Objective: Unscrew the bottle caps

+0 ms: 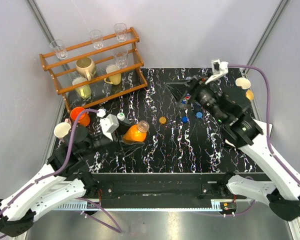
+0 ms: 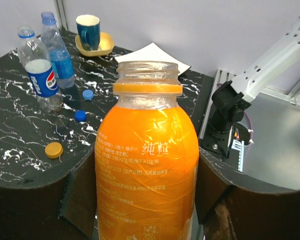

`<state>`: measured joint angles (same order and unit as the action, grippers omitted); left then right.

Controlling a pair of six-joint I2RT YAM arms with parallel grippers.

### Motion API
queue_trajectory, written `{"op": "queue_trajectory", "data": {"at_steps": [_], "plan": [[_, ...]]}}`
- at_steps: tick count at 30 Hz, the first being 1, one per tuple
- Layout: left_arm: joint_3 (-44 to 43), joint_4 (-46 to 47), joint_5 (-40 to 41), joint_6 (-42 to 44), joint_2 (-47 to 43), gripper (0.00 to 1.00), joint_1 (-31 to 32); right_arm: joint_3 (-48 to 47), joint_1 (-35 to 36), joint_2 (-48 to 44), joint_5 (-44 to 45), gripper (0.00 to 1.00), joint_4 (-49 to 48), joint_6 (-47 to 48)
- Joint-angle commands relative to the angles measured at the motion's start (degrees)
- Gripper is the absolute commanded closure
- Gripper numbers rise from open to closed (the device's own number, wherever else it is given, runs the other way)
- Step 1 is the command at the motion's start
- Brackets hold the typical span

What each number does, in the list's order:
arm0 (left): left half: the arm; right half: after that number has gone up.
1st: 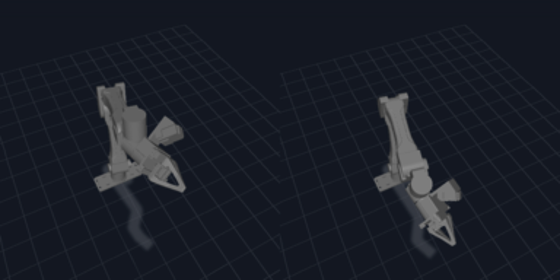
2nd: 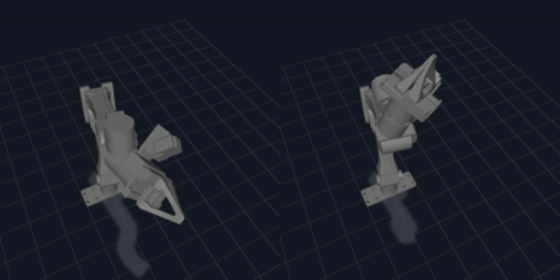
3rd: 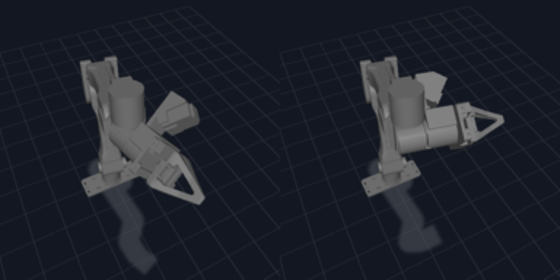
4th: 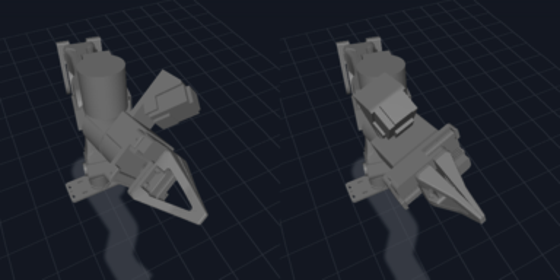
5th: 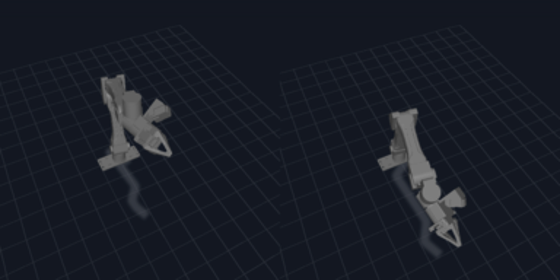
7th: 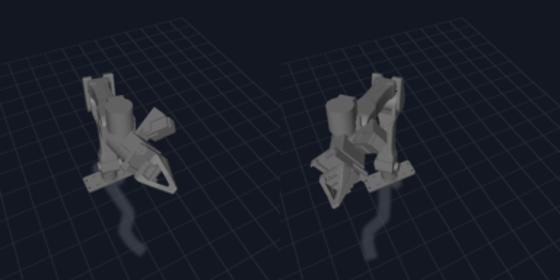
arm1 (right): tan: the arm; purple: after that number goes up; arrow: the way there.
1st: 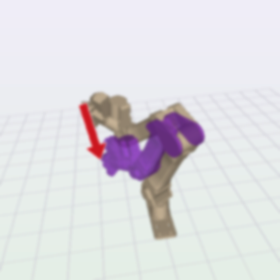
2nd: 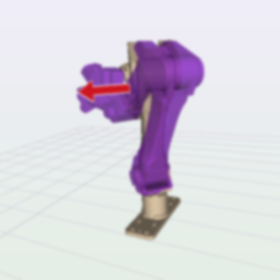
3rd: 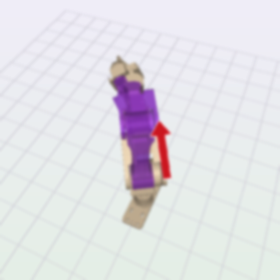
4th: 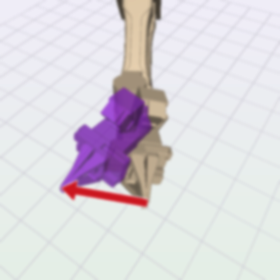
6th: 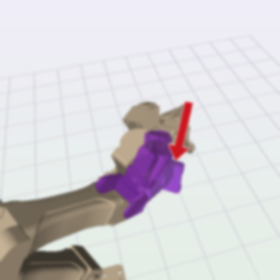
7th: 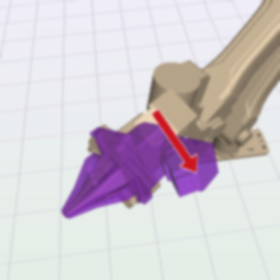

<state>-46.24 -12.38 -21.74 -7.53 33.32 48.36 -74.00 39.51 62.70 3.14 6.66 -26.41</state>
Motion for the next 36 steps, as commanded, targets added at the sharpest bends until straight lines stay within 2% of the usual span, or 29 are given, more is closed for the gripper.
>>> {"op": "queue_trajectory", "data": {"at_steps": [1,3,7,12,17,20,23,27,28,30,31,32,35,36], "plan": [[-1.66,3.5,2.31,1.11,3.15,0.41,-0.11,3.33,0.48,-2.31,-20.6,0.15,-4.02,-4.68],[-2.01,4.2,2.92,1.11,4.56,0.41,-0.19,4.3,0.4,-3.1,-27.55,0.14,-5.15,-6.8],[-3.24,4.82,3.28,1.38,6.49,0.41,-0.19,5.97,1.79,-3.2,-33.71,0.11,-5.78,-9.97],[-4.12,6.49,2.84,0.85,9.13,0.4,-0.19,3.6,8.29,-1.0,-29.95,0.09,1.76,-5.41],[-4.74,6.84,2.49,0.59,9.92,0.4,-0.11,5.0,9.01,-0.21,-27.49,0.09,3.45,-4.17],[-4.65,7.02,2.58,0.59,10.1,0.4,-0.11,5.18,9.18,0.41,-26.6,0.12,4.68,-3.56],[-4.47,7.37,2.58,0.59,10.01,0.4,-0.19,5.62,9.36,0.85,-26.6,0.19,4.68,-3.56],[-4.12,7.72,2.05,0.59,10.01,0.4,-0.19,5.79,9.36,1.81,-26.69,0.33,4.42,-3.56],[-4.04,7.72,1.96,0.59,9.92,0.4,-0.11,5.88,9.36,2.08,-27.04,0.43,4.16,-3.64],[-4.03,7.72,1.87,0.59,9.92,0.4,-0.19,5.79,9.45,2.43,-27.39,0.52,3.63,-3.99],[-3.95,7.72,1.79,0.59,9.83,0.4,-0.19,5.88,9.45,2.78,-27.48,0.62,3.54,-4.08],[-3.77,7.81,1.7,0.59,9.83,0.39,-0.19,5.97,9.36,2.78,-27.66,0.67,2.93,-4.08],[-3.86,7.2,2.22,0.85,9.66,0.33,-0.19,5.97,9.45,2.61,-26.96,0.83,2.66,-4.17],[-4.03,6.85,2.57,0.94,9.57,0.21,-0.19,5.97,9.45,2.35,-26.43,0.87,2.66,-4.0]]}}
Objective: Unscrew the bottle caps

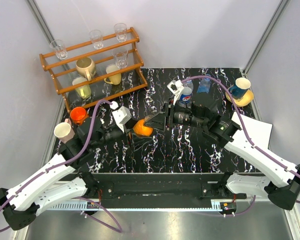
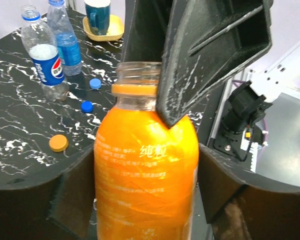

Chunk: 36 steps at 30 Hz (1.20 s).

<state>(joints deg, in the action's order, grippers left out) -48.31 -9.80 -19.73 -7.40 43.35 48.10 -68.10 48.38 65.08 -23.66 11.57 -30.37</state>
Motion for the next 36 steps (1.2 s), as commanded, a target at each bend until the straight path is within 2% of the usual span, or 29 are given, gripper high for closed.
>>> {"op": "queue_trajectory", "data": {"at_steps": [1,2,4,6,7,10,11,15,21,24,36], "plan": [[-2.05,3.74,1.0,0.89,-0.55,0.16,0.15,-0.54,0.49,-0.65,2.46,0.9,-2.0,0.4],[-2.57,2.43,2.75,1.07,-0.72,0.01,0.07,-1.16,0.57,-0.83,4.04,0.95,-0.43,0.92],[-3.19,0.67,5.3,1.51,-1.6,0.01,0.07,-4.22,0.57,-1.01,10.78,1.0,2.04,3.99],[-4.15,-2.75,9.95,2.56,-3.87,0.01,0.15,-6.86,0.57,0.39,17.65,1.0,6.69,8.02],[-4.42,-5.11,11.88,2.83,-4.76,0.01,0.07,-9.66,0.57,1.27,25.43,1.0,8.1,9.44],[-6.44,-8.73,19.53,3.97,-8.98,0.01,0.07,-14.06,0.31,6.09,38.01,1.0,10.57,14.01],[-6.79,-10.83,24.51,4.14,-10.12,0.01,0.07,-14.87,0.22,7.5,39.99,1.0,10.14,15.24],[-7.41,-14.45,31.76,3.53,-16.44,0.01,0.15,-19.43,-1.35,19.43,48.07,1.0,9.17,19.99],[-6.7,-18.84,33.88,1.16,-21.38,0.01,0.07,-26.64,-8.55,36.75,49.58,1.0,9.61,17.71],[-6.79,-20.61,33.26,0.19,-23.22,0.01,0.07,-28.67,-9.7,42.65,51.42,1.0,7.68,17.89],[-3.98,-20.43,30.71,-0.78,-26.65,0.01,0.07,-35.09,-11.29,55.41,52.57,1.0,5.57,16.04]]}}
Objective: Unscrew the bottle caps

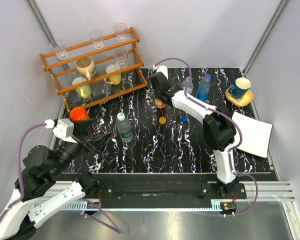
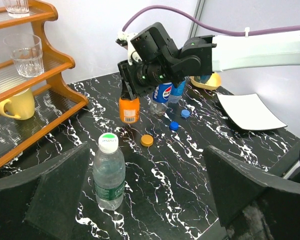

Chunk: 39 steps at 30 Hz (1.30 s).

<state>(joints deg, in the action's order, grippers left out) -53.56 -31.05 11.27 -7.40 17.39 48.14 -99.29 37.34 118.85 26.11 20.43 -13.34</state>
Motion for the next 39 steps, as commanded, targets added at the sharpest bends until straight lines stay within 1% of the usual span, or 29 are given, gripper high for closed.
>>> {"op": "queue_trajectory", "data": {"at_steps": [1,7,17,19,20,22,23,26,30,33,39], "plan": [[1.44,0.99,-0.45,-0.95,-0.86,0.01,0.02,-3.9,-0.43,1.91,2.89,1.0,-3.81,-1.07],[2.58,1.52,-1.33,-1.48,-0.6,0.01,0.02,-3.73,-0.95,4.72,2.72,1.0,-4.08,-2.3],[4.17,3.27,-2.04,-2.62,0.1,0.01,0.11,0.58,-1.13,3.85,0.26,1.0,-6.36,-3.8],[4.17,3.36,-2.04,-2.62,0.36,0.01,0.02,1.37,-1.13,3.41,-0.27,0.91,-6.28,-3.62],[4.17,3.36,-2.04,-2.71,0.45,0.01,0.02,2.16,-1.13,3.23,-0.36,0.77,-6.27,-3.62],[4.43,3.45,-1.95,-2.8,0.54,0.01,0.02,2.95,-1.13,2.62,-0.62,0.64,-6.63,-3.71],[4.69,3.62,-2.04,-2.71,0.54,0.01,0.02,3.83,-1.13,2.44,-0.62,0.53,-6.8,-3.79],[4.96,3.63,-2.3,-2.8,0.98,0.01,0.02,4.8,-1.13,1.65,-0.62,0.41,-7.07,-3.97],[5.22,3.89,-2.39,-3.24,1.16,0.01,0.03,5.5,-1.13,0.6,-0.53,0.33,-7.24,-3.71],[5.4,4.15,-2.48,-3.32,1.24,0.01,0.02,5.5,-1.13,0.07,-0.44,0.28,-7.24,-3.53],[5.4,4.24,-2.57,-3.5,1.42,0.01,0.11,5.33,-1.04,-1.16,-0.88,0.22,-7.42,-3.36]]}}
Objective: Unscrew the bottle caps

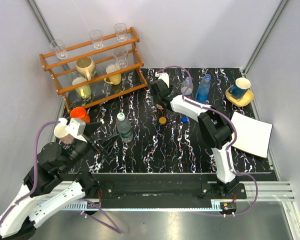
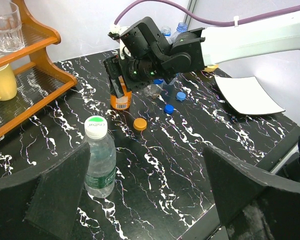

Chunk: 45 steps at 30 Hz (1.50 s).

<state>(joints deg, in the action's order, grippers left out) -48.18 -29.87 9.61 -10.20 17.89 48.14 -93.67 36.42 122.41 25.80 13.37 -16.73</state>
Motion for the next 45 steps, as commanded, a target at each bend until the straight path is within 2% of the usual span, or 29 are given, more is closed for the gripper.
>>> {"op": "queue_trajectory", "data": {"at_steps": [1,11,17,20,21,24,25,28,31,45], "plan": [[0.02,3.06,-0.9,-0.7,1.09,0.01,0.11,-0.37,-0.13,-4.9,-0.66,0.22,-0.27,0.03],[0.11,3.32,-0.9,-0.62,1.1,0.01,0.03,-0.37,1.28,-8.94,-0.84,0.15,-1.15,0.64],[-0.24,3.32,0.67,-0.17,1.71,0.01,0.03,-0.2,6.37,-18.86,-0.22,0.13,-3.51,2.93],[-0.25,3.32,4.09,-0.52,0.84,0.01,0.11,3.66,8.84,-25.28,-11.43,0.13,-7.91,2.94],[0.02,3.41,5.67,-0.7,0.4,0.01,0.03,4.97,9.19,-27.2,-19.22,0.13,-8.35,1.98],[0.89,3.06,15.59,-2.45,-1.89,0.01,0.02,5.25,11.47,-28.1,-28.32,0.06,-6.96,0.03],[0.99,2.54,21.19,-3.68,-2.59,0.01,0.11,5.51,12.61,-28.36,-28.52,0.05,-6.25,0.29],[0.9,0.52,28.68,-5.7,-4.09,0.01,0.02,7.53,16.21,-29.16,-28.44,0.04,-7.64,1.0],[0.46,-1.94,31.52,-7.11,-4.44,0.01,0.02,7.54,18.33,-28.37,-28.26,0.03,-7.65,1.35],[-0.51,-7.04,31.09,-8.09,-6.82,0.01,0.11,0.59,20.88,-17.65,-22.64,0.06,-4.05,3.11]]}}
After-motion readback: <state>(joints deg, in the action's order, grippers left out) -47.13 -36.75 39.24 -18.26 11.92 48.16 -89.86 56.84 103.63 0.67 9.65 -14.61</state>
